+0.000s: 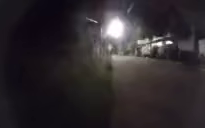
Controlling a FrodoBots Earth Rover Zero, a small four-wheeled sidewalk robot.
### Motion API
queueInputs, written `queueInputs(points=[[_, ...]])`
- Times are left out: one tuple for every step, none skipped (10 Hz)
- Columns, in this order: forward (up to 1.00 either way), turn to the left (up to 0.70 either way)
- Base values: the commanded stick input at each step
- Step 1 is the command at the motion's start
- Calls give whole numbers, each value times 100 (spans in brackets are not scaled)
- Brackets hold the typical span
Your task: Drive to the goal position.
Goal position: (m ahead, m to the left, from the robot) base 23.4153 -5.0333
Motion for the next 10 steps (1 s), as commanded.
queueInputs(points=[[-70, 0], [-70, 0], [-70, 0], [-63, 0], [-50, 0], [-23, 0], [0, 0], [0, 0], [0, 0], [0, 0]])
